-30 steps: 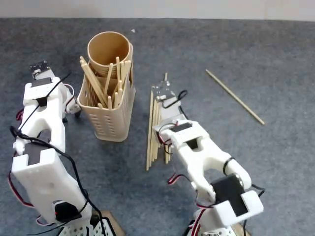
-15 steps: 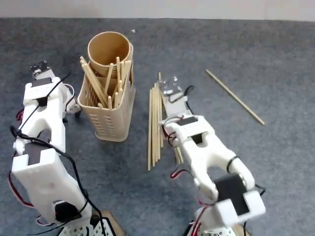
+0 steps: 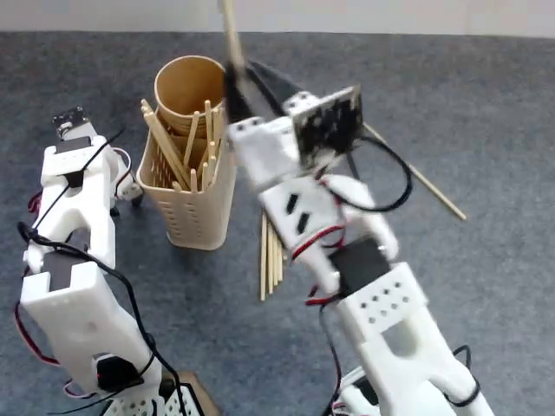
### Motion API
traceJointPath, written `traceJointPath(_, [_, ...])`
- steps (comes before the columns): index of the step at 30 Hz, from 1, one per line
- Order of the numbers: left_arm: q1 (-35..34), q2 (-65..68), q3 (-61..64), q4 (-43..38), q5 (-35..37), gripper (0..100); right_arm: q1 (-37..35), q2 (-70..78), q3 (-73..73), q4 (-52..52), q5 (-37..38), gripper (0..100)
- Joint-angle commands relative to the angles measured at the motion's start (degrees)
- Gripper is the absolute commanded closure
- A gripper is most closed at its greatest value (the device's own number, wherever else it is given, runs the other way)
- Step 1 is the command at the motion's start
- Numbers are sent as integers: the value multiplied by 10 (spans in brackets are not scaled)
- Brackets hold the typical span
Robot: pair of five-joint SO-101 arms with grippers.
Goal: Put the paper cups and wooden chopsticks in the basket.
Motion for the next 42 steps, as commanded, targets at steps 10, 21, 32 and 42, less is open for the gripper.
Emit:
traceJointPath(10, [-2,-3,-9,-5,-6,837,-60,230,-54,-239,-4,991])
traceJointPath(21, [-2,-6,-9,-5,-6,836,-60,211,-56,-229,-4,843])
traceJointPath(32, [-60,-109,-293,257,-120,835,-41,131,-170,64,-4,843])
traceJointPath(42, [-51,-527,-203,389,-257,838,35,-1,-206,376,-4,843])
